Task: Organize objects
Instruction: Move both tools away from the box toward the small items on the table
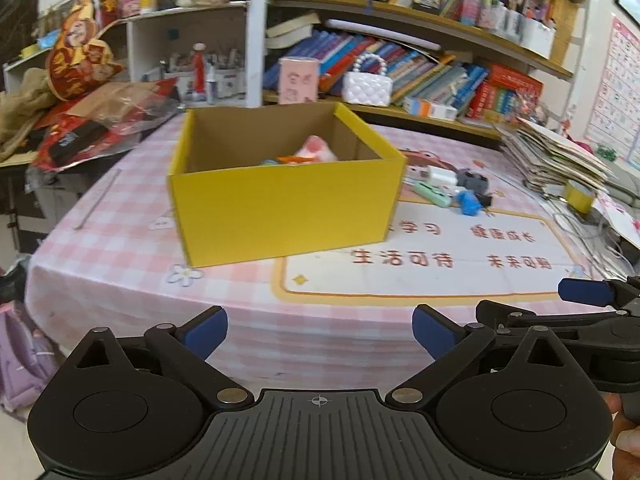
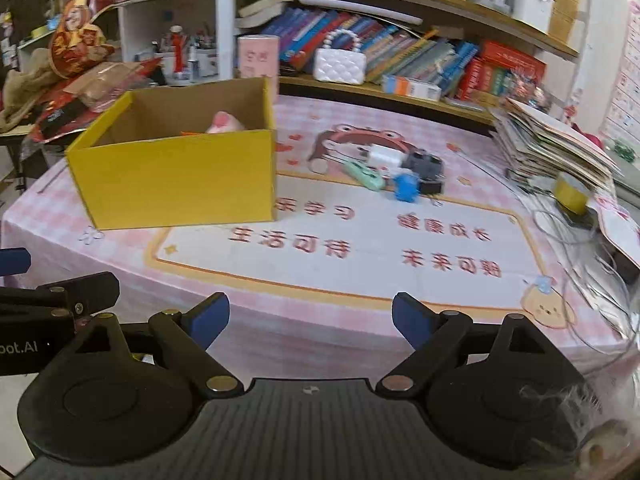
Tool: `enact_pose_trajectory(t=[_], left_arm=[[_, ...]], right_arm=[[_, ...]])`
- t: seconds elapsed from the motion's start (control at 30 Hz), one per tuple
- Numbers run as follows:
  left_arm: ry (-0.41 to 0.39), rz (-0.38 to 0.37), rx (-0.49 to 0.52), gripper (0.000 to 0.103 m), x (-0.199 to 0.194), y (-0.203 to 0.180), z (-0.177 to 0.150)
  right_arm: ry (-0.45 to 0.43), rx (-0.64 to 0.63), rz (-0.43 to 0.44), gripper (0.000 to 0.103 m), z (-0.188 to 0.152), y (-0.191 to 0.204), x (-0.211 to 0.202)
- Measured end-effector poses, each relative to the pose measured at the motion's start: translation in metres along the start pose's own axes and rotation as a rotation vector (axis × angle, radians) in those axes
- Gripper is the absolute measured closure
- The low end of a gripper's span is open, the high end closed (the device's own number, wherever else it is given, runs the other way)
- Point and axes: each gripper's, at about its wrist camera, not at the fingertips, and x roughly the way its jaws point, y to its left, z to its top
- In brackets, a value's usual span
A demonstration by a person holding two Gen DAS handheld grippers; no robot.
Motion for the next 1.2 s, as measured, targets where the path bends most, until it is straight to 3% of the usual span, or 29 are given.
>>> enact_pose_trajectory(t=[0.23, 0.6, 1.0, 1.2], left_arm=[[0.022, -0.074, 0.052, 0.003, 0.018, -0.032, 0.006], [0.054, -0.126, 0.094, 0.003, 0.057, -0.083, 0.029], [0.110, -0.141, 0.101, 0.003, 0.116, -0.138, 0.054], [0.095, -0.122, 0.089, 0.003, 0.139, -0.162, 0.072]], right_arm=[[0.015, 0.064, -0.077, 0.014, -0.006, -0.036, 0.000], [0.049, 0.117, -0.136, 0.013, 0.003, -0.092, 0.020], [0.112, 0.137, -0.150, 0.013, 0.029, -0.160, 0.068], [0.118, 0.126, -0.123, 0.014, 0.047, -0.192, 0.095]])
